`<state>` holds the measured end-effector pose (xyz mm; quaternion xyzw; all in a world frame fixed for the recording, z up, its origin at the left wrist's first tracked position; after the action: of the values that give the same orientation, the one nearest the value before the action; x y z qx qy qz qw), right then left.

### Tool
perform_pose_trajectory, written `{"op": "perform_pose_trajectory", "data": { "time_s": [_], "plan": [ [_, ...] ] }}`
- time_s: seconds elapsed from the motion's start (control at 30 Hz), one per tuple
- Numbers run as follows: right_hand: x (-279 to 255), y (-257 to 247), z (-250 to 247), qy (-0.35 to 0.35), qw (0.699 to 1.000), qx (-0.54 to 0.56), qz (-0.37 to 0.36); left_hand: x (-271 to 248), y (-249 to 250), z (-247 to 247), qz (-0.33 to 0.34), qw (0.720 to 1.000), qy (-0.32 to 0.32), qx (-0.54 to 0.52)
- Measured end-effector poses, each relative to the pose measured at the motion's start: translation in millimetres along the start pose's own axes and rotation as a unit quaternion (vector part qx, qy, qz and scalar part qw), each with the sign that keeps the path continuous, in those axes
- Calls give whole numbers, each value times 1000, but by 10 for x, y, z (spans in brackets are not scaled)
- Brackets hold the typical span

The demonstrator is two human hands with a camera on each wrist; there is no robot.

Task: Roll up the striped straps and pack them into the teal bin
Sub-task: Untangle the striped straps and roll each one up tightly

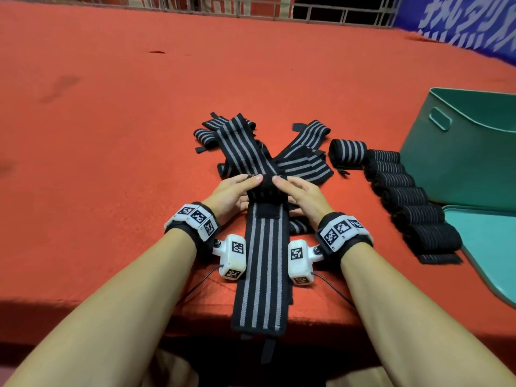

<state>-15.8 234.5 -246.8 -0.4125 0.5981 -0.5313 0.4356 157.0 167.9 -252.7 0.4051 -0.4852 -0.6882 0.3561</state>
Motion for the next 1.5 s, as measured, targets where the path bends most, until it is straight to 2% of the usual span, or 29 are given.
{"op": "perform_pose_trajectory", "data": {
  "time_s": [0.2,0.4,0.53,0.83,1.07,1.3,1.5],
  "plan": [
    [-5,-11,-35,-17,999,27,20,-8,-9,-28,3,999,-10,-40],
    [13,3,-66,-20,998,52,26,-36,34,50,-1,1000,-22,8],
    [35,40,-104,-26,996,87,21,-77,74,98,-29,999,-19,31],
    [60,23,-103,-75,997,17,27,-69,53,39,-4,1000,-7,9],
    [-2,-43,-57,-65,997,4,29,-16,-5,0,5,1000,-11,-10],
    [3,10,-59,-17,1000,10,15,-23,-2,21,22,1000,2,8],
    [8,15,-67,-5,1000,22,9,-15,-11,18,-4,999,-40,5]
  ]
}}
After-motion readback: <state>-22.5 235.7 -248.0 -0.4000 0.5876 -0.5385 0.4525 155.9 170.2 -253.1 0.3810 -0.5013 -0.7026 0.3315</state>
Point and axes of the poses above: each hand's wrist, its own x-axis towards the middle knuckle, its own z-axis out of the palm, y = z × x, the point moved 3 cm from there along x, towards the middle knuckle, and after that the axes turned 6 degrees about y, right-handed, at the moved point
